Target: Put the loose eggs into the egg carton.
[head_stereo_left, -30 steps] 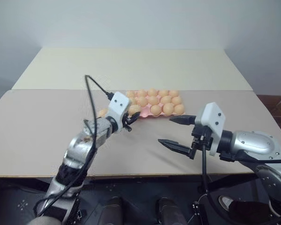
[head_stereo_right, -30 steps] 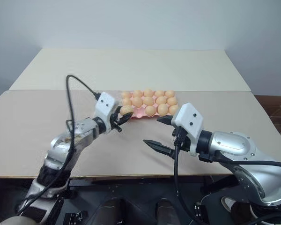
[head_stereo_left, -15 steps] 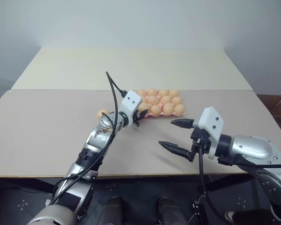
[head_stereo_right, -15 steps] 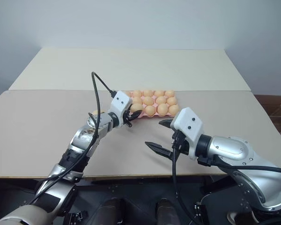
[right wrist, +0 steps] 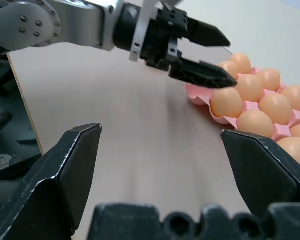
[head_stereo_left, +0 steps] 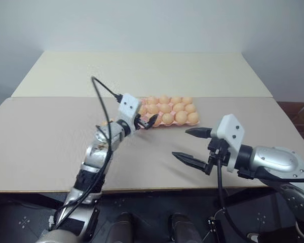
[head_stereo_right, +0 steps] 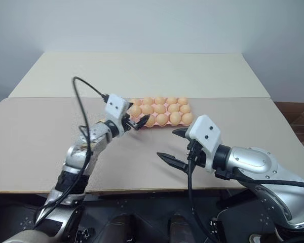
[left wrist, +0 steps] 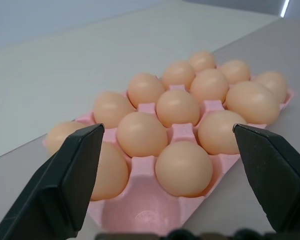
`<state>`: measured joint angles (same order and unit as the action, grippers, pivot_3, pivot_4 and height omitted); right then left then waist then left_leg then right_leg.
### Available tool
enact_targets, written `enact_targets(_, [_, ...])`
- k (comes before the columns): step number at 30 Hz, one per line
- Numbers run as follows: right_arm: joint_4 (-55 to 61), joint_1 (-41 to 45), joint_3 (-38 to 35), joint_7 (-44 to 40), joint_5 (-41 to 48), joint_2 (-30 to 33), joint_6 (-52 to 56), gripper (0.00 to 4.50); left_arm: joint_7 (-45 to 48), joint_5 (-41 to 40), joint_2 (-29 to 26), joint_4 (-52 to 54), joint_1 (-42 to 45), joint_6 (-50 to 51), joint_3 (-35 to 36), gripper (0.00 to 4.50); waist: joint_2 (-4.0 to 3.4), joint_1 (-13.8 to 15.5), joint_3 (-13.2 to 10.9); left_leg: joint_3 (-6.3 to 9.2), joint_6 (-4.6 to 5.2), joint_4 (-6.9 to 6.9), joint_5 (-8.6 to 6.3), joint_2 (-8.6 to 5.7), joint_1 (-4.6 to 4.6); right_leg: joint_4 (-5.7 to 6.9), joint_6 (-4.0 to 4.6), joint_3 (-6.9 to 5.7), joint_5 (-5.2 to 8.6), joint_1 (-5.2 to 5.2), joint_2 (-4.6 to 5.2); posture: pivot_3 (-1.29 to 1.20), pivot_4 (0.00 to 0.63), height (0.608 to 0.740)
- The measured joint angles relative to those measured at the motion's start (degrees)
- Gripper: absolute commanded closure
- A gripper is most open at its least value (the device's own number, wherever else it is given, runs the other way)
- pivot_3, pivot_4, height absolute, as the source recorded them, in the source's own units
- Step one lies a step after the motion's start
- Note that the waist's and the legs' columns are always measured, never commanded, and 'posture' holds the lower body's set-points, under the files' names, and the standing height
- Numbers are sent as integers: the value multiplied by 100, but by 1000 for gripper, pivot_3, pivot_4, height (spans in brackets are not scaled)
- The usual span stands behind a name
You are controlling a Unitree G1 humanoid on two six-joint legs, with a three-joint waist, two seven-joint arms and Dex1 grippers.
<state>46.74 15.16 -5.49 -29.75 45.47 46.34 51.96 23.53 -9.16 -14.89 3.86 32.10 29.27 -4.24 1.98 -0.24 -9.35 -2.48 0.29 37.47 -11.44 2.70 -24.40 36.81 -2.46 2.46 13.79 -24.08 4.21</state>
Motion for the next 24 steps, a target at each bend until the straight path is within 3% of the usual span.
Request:
enact_targets(4, [13,-3,-7,50,88,16,9,0,-26,-101,-438,926,-622,559,401,25,0,-41,0,0,0,0,0,1,5,4,0,1,0,2,0,0,150,740])
enact_targets(8, [16,52,45,65,87,15,9,0,-44,-224,-720,1167,-836,1012,701,25,0,-29,0,4,0,18,0,2,2,11,0,-6,0,5,0,0,150,740])
enact_targets(15, [-11,357,310,-3,72,-30,8,0,-61,-216,-1150,961,-845,1584,834,25,0,-40,0,4,0,26,0,3,1,13,-1,-5,-2,4,-1,0,150,740])
enact_targets(24, [-47,627,947,-266,-494,-17,-152,0,-14,-42,-1400,216,-665,1473,687,25,0,-41,0,3,0,26,0,3,0,14,-1,-5,-2,2,-1,0,150,740])
